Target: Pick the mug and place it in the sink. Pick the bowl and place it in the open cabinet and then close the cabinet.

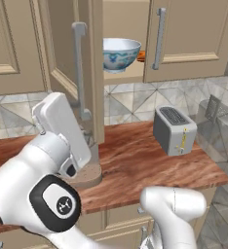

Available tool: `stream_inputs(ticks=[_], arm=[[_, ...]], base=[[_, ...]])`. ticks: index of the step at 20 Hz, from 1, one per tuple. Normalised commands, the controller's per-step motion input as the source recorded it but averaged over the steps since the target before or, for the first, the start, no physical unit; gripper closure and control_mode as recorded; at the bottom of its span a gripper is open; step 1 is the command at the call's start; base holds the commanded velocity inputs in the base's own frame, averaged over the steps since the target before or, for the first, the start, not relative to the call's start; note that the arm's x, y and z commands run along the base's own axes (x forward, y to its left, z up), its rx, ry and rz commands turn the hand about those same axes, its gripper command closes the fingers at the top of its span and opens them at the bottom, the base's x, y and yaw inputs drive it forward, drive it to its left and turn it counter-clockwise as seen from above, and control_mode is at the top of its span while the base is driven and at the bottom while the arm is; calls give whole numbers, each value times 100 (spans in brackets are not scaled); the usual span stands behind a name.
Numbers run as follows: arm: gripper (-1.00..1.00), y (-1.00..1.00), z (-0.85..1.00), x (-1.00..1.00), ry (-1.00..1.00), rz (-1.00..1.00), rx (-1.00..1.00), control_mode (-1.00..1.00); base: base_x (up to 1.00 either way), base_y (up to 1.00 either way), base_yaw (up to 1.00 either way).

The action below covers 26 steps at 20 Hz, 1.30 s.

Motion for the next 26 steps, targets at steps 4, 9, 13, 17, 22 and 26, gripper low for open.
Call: stream_inputs(ticks=[4,9,13,17,22,26], arm=[[-100,-39,0,23,0,-5,0,-100],[-100,-42,0,25,0,-5,0,-100],[-100,-54,0,33,0,-4,3,-100],[-100,-49,0,34,0,-3,4,-100],[-100,-60,2,26,0,0,7,-100],[-100,-56,7,22,0,0,7,-100]], base=[[0,0,0],[0,0,0],[0,0,0],[0,0,0],[0,0,0],[0,0,0]])
